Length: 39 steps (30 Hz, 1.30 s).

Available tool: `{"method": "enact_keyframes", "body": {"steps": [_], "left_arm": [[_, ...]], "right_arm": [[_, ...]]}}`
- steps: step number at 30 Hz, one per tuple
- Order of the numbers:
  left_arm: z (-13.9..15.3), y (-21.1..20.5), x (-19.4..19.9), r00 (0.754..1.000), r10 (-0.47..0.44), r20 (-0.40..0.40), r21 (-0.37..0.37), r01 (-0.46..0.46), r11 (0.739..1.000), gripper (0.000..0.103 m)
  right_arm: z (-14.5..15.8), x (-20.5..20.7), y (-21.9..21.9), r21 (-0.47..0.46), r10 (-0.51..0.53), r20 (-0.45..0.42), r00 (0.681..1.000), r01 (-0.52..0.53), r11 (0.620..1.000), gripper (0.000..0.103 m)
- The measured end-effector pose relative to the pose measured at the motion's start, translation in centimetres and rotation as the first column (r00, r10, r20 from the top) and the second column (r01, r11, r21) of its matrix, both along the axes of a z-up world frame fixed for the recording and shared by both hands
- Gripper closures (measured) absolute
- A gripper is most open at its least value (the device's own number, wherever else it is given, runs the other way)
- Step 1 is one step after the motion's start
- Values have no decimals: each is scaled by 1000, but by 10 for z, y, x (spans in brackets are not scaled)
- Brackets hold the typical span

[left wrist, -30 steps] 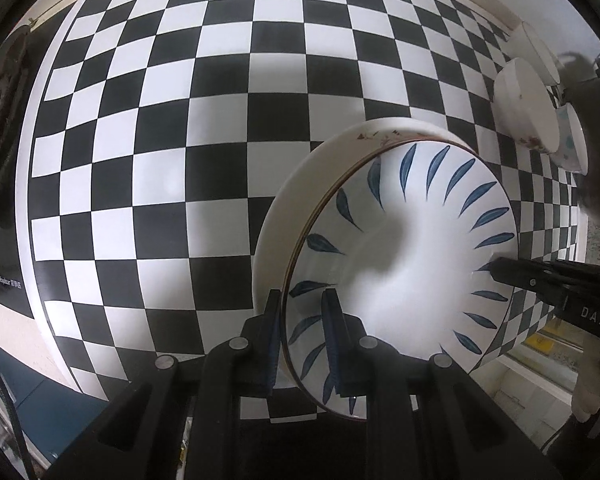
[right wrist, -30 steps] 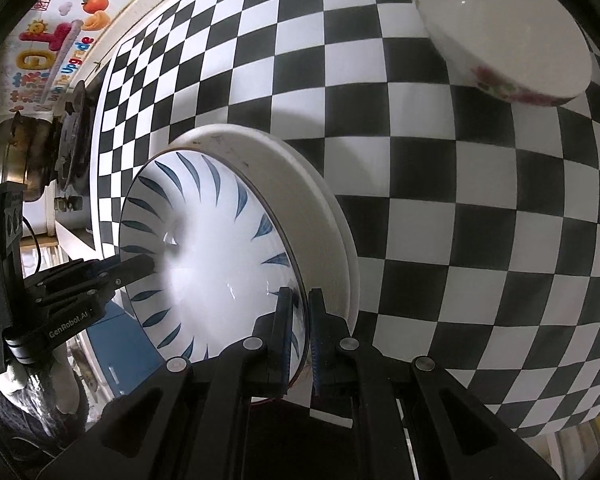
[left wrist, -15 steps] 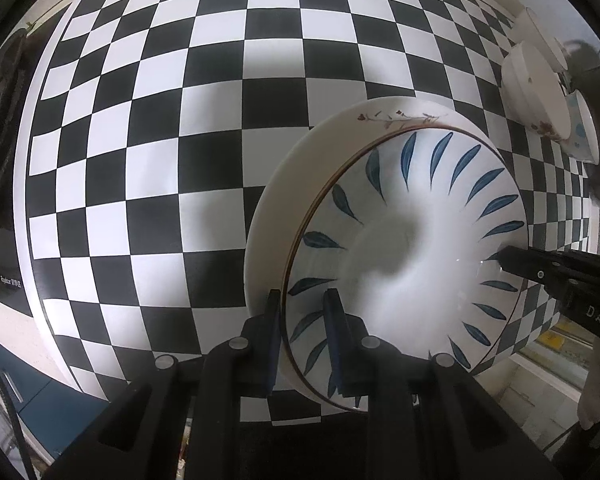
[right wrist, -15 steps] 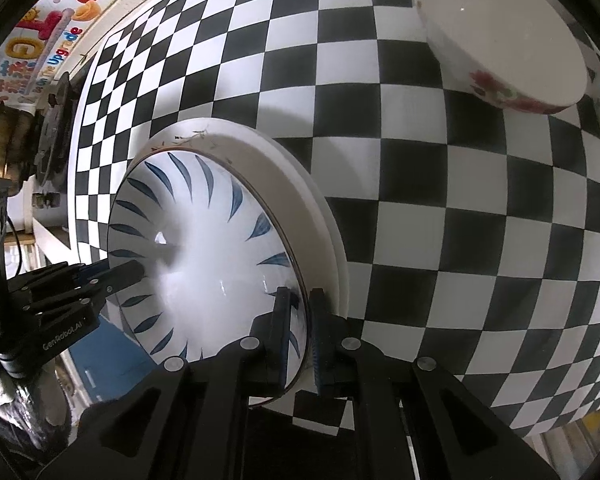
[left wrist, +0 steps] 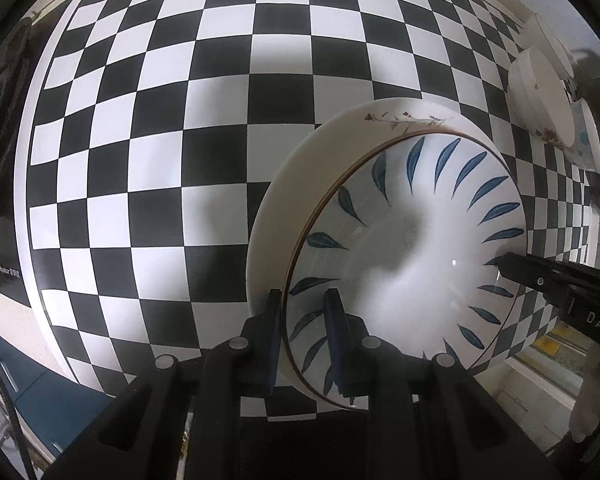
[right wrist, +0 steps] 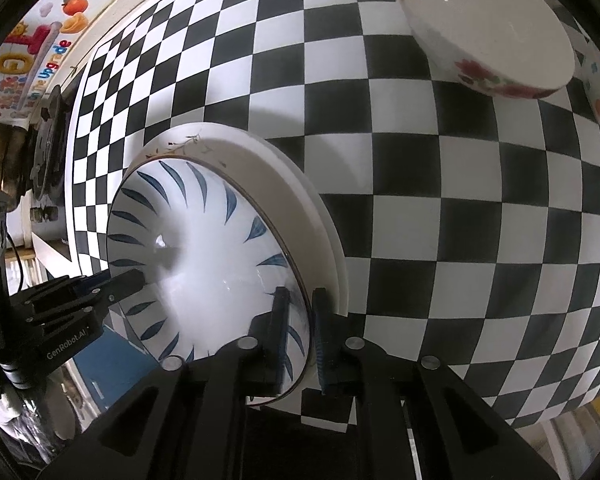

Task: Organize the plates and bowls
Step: 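Carry the blue-striped plate with both tools and lower it onto the white plate stack, then open both tools and lift them away from the plate stack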

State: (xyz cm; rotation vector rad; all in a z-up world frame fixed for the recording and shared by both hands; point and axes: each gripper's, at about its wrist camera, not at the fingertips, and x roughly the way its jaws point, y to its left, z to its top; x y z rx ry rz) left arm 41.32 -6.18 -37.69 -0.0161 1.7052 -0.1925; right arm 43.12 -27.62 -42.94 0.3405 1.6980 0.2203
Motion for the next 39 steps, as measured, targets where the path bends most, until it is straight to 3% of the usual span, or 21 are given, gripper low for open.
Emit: {"method": "enact_keyframes", "body": {"steps": [15,20,29,39], "left_arm": [[4,11,3,999,23,-28,-5,-23,1000,84],[16,11,1,1000,16,18,29,-17,999,84],[63,6,-19,989,0,150,74,-12,997,84],[137,4,-52,960,-11,279,39,0,999,84]], "right_arm": [[7,0,-12,7,-19,-22,1000,19,1000,88],[17,-4,-10,-31,-3,-2,1000,3,1000,82],[47,-25,-1,-151,24,83,996,-11,988,77],[129,-69,11,-176,-8,223,975,48,983,76]]}}
